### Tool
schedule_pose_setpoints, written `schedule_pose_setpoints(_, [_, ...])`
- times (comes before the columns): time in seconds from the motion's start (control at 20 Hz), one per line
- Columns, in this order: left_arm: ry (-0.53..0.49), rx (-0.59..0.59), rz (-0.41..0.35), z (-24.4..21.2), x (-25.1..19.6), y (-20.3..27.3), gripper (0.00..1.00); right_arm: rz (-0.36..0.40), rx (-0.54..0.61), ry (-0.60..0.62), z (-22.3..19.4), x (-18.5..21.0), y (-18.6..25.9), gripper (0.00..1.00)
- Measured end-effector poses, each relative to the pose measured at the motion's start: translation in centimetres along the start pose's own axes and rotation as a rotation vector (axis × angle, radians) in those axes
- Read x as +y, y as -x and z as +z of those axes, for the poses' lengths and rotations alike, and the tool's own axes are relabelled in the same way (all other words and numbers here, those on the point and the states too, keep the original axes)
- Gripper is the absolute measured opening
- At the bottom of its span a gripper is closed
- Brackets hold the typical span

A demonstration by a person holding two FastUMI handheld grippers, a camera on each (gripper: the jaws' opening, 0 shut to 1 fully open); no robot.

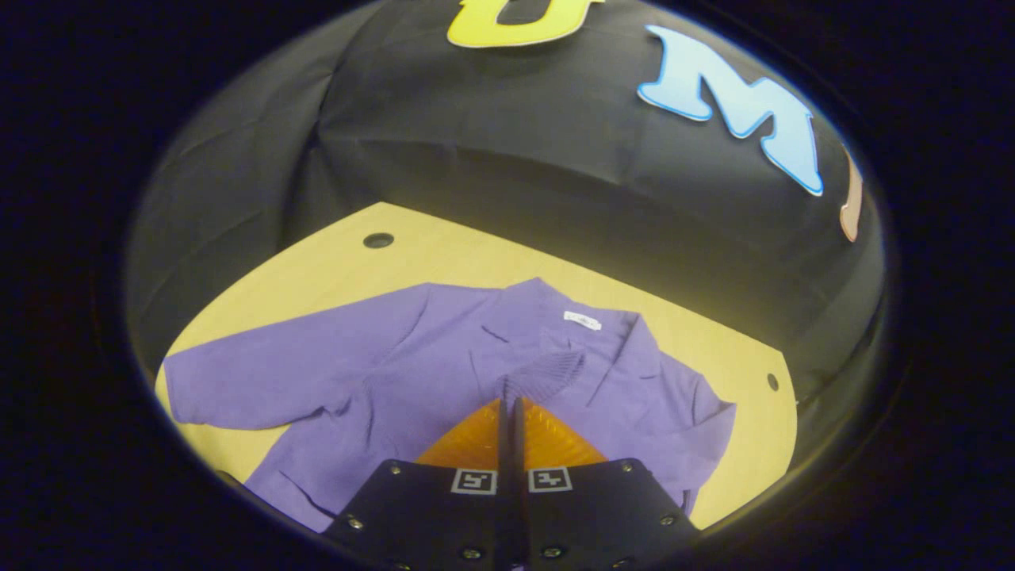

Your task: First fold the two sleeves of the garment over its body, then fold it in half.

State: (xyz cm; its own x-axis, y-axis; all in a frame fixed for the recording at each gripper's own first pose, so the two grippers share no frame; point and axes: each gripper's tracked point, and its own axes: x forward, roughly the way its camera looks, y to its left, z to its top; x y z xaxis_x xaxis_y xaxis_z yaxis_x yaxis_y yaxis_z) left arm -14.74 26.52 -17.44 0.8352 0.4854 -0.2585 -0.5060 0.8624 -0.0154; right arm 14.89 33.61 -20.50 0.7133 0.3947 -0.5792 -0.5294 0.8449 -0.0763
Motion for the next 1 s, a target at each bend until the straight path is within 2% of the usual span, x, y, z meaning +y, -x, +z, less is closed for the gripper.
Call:
schedule_pose_setpoints(0.4, [-0.003, 0.053, -0.009, -2.7, 0.2, -0.5, 0.94, 0.029, 0.068, 0.058, -2.1, 2.7, -2.9, 0.0])
schedule_pose_setpoints(0.7, [0.0, 0.099, -0.034, -5.0, -0.3, -0.1, 0.93, 0.069, 0.052, 0.081, -2.0, 3.9, -2.8, 0.1])
schedule_pose_setpoints(0.8, [0.0, 0.106, -0.041, -5.3, -0.4, -0.4, 0.96, 0.083, 0.031, 0.088, -1.4, 4.6, -2.2, 0.2])
schedule_pose_setpoints(0.85, [-0.001, 0.108, -0.043, -5.4, -0.4, -0.5, 0.95, 0.083, 0.018, 0.097, -1.1, 4.8, -1.8, 0.4])
schedule_pose_setpoints(0.9, [-0.001, 0.11, -0.044, -5.5, -0.4, -0.6, 0.95, 0.077, 0.001, 0.109, -0.8, 4.9, -1.4, 0.46])
schedule_pose_setpoints(0.95, [0.0, 0.112, -0.045, -5.6, -0.3, -0.7, 0.95, 0.074, -0.013, 0.117, -0.5, 5.0, -0.9, 0.63])
schedule_pose_setpoints(1.0, [0.003, 0.114, -0.045, -5.8, -0.2, -0.8, 0.94, 0.075, -0.023, 0.121, -0.2, 5.1, -0.4, 0.75])
